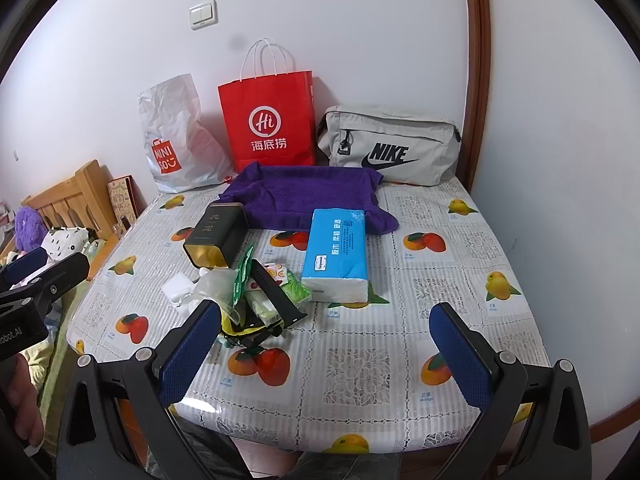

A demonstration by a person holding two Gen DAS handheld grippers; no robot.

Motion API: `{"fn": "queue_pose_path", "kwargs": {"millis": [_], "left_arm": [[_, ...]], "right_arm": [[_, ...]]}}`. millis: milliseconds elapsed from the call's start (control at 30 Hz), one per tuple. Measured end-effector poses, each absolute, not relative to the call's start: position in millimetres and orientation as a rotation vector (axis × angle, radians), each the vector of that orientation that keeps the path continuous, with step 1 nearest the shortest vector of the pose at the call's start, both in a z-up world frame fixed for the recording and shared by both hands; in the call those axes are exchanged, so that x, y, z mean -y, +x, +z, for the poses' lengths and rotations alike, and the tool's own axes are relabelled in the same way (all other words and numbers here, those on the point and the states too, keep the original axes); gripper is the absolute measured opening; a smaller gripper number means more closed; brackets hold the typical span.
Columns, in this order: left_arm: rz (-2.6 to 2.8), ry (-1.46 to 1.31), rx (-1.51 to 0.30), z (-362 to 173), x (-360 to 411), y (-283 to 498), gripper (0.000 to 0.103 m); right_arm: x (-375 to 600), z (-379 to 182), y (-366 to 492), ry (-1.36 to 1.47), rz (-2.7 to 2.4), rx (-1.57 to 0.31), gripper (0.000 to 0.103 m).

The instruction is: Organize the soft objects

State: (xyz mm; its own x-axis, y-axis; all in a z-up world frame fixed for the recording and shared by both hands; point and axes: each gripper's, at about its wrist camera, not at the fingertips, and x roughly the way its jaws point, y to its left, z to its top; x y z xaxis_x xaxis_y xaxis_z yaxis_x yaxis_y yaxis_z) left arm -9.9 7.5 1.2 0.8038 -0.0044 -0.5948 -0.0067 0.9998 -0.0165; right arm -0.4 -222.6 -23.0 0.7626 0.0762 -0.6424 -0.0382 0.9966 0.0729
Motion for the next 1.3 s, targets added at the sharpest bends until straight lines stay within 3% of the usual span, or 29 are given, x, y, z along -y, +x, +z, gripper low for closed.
{"fn": "queue_pose_path", "kwargs": {"millis": [1300], "left_arm": [[0.005,-0.012,-0.638,-1.1,-13.1,-14.9,0.103]], "right_arm": [[224.9,-22.0,-2.9,0.059,0.058,-0.699,0.103]]}}
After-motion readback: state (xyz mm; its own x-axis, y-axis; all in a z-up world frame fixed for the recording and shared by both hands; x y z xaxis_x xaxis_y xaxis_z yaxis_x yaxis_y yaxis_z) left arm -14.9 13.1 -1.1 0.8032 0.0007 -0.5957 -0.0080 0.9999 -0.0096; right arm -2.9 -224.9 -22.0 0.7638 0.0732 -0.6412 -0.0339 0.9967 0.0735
